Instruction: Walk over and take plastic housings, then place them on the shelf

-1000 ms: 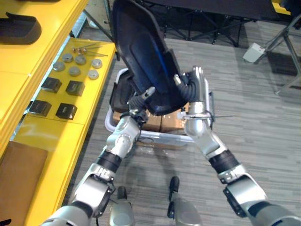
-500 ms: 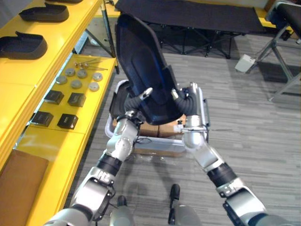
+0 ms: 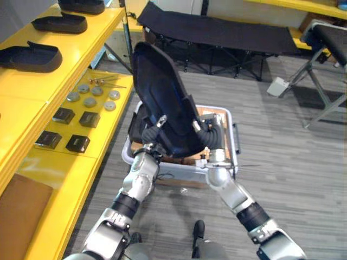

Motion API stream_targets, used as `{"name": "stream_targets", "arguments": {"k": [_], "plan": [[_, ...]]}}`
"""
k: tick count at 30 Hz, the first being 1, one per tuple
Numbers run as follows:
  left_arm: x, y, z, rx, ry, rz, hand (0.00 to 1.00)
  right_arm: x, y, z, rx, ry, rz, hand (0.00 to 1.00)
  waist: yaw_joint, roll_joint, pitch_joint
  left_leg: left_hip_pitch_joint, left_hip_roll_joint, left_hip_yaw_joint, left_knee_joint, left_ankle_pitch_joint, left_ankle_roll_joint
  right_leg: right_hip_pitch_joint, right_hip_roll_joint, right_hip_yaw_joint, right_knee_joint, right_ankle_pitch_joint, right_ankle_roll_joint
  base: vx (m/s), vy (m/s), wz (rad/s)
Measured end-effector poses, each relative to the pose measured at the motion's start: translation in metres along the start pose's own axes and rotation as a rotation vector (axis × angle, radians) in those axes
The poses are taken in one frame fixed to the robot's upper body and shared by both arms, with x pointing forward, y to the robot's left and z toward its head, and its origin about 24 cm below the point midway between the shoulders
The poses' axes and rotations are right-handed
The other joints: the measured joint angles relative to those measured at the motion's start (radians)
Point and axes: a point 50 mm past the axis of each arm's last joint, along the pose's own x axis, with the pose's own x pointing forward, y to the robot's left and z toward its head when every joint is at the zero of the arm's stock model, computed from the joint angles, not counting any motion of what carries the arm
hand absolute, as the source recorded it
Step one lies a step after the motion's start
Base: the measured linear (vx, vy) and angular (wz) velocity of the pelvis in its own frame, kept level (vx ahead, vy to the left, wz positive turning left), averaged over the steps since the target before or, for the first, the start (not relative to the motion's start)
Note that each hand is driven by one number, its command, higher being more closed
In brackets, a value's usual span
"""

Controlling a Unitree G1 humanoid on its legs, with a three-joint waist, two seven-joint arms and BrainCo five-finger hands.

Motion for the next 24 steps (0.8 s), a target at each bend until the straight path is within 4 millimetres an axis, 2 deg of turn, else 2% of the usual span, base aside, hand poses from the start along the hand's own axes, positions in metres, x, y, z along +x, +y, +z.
{"name": "stream_targets", "arguments": {"k": [6, 11, 16, 20, 22, 24], "plan": [[-0.008, -0.003, 0.002, 0.045, -0.040, -0.010, 1.00, -0.010, -0.003, -0.003, 0.040, 0.051, -0.026, 0.00, 0.001, -0.002, -0.014, 0.008, -0.001, -0.002, -0.002, 0.003, 0.003, 0.008, -0.002, -0.002, 0.000, -0.003, -0.001, -0.01, 0.000, 0.00], [-0.022, -0.010, 0.005, 0.209, -0.114, 0.003, 1.00, -0.026, -0.013, -0.003, 0.111, 0.126, -0.071, 0.00, 0.001, 0.002, -0.050, 0.029, -0.002, 0.003, -0.021, 0.007, 0.003, 0.018, 0.000, -0.003, 0.000, -0.018, 0.006, 0.00, 0.000, 0.00], [-0.028, -0.014, 0.007, 0.321, -0.180, 0.036, 1.00, -0.023, -0.027, -0.001, 0.157, 0.157, -0.092, 0.00, 0.000, 0.011, -0.058, 0.034, -0.001, 0.005, -0.021, 0.007, 0.003, 0.020, 0.000, -0.002, 0.000, -0.017, 0.005, 0.00, 0.000, -0.01], [-0.039, -0.004, 0.003, 0.557, -0.217, 0.125, 1.00, -0.020, -0.045, 0.001, 0.304, 0.199, -0.153, 0.00, -0.001, 0.013, -0.059, 0.066, 0.000, 0.012, -0.033, 0.007, 0.002, 0.042, 0.002, 0.000, 0.000, -0.023, 0.007, 0.00, 0.001, -0.01], [-0.049, 0.010, 0.006, 0.652, -0.249, 0.213, 1.00, -0.022, -0.067, -0.001, 0.408, 0.234, -0.244, 0.00, -0.001, 0.015, -0.065, 0.066, 0.000, 0.015, -0.034, 0.004, 0.005, 0.041, 0.002, 0.000, 0.000, -0.032, 0.005, 0.00, 0.004, -0.02], [-0.063, 0.033, 0.015, 0.742, -0.277, 0.341, 1.00, -0.032, -0.096, -0.011, 0.468, 0.281, -0.361, 0.00, -0.002, 0.022, -0.071, 0.066, 0.002, 0.022, -0.037, -0.001, 0.003, 0.035, 0.003, 0.002, -0.001, -0.033, 0.005, 0.00, 0.004, -0.08]]}}
